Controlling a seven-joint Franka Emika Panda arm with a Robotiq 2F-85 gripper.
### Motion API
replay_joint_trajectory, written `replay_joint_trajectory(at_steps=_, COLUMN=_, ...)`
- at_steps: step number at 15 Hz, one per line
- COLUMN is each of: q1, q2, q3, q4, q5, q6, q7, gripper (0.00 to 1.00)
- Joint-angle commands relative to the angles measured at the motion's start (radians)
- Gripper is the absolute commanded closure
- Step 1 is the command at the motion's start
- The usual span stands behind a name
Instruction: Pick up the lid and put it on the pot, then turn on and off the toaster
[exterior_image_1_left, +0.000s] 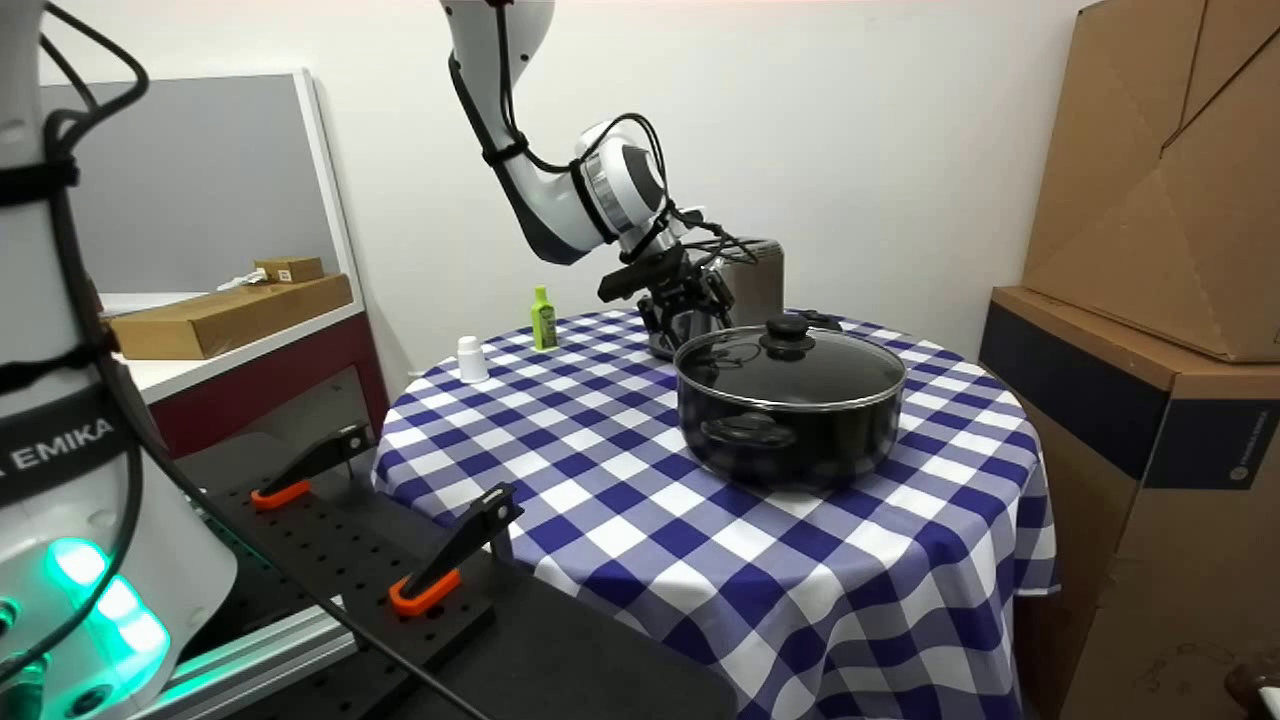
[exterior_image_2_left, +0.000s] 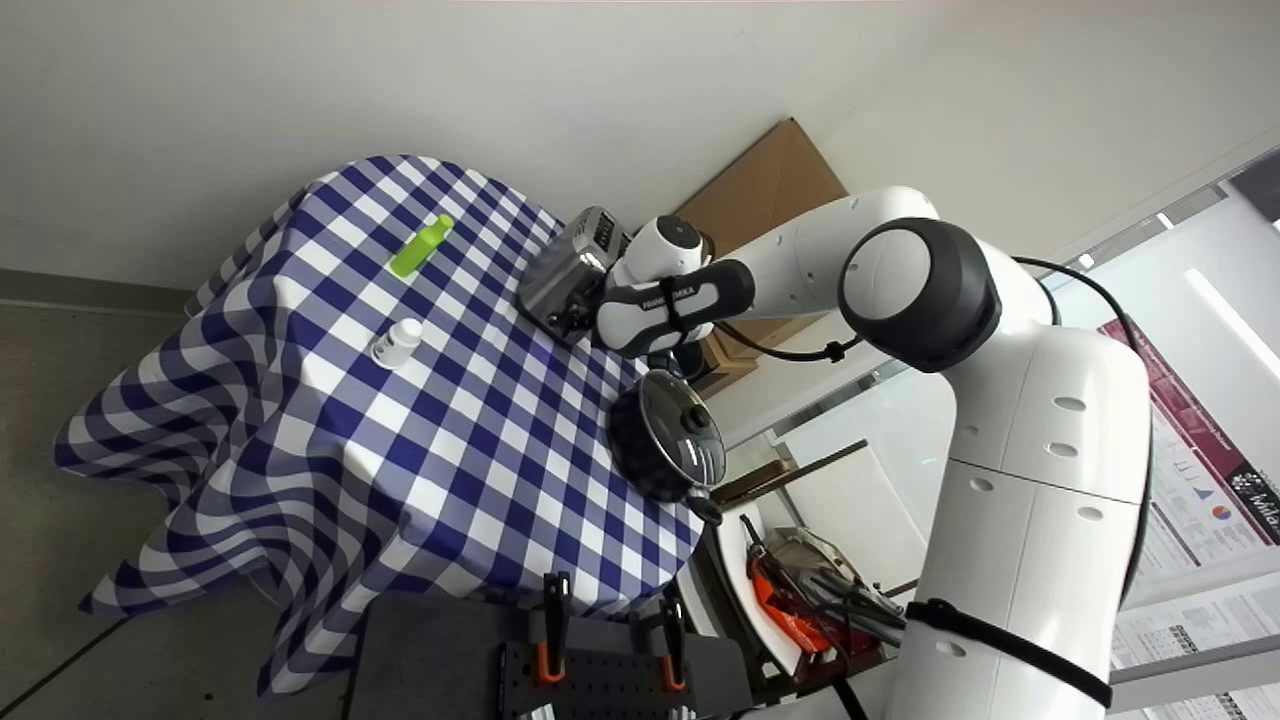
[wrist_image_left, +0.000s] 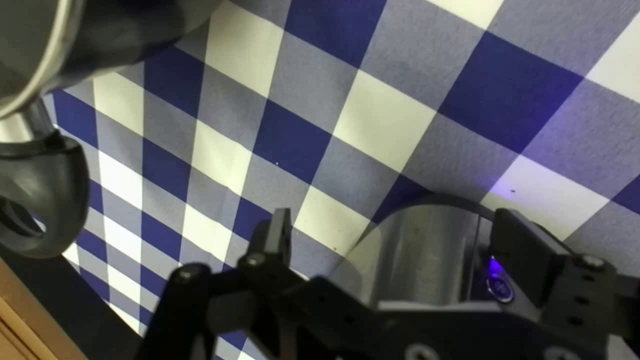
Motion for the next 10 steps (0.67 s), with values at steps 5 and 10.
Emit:
replay_joint_trajectory(at_steps=5, q1=0.010, q2=-0.023, q3=-0.009, q4=-0.042, q5=0.075, q6=0.119, q7=-0.028, gripper=0.00)
replay_joint_trajectory(at_steps=10, q1=-0.108, q2=-0.137, q3=0.152, q4=-0.109, q5=0.170, q6=0.026, q7=-0.196, gripper=0.00)
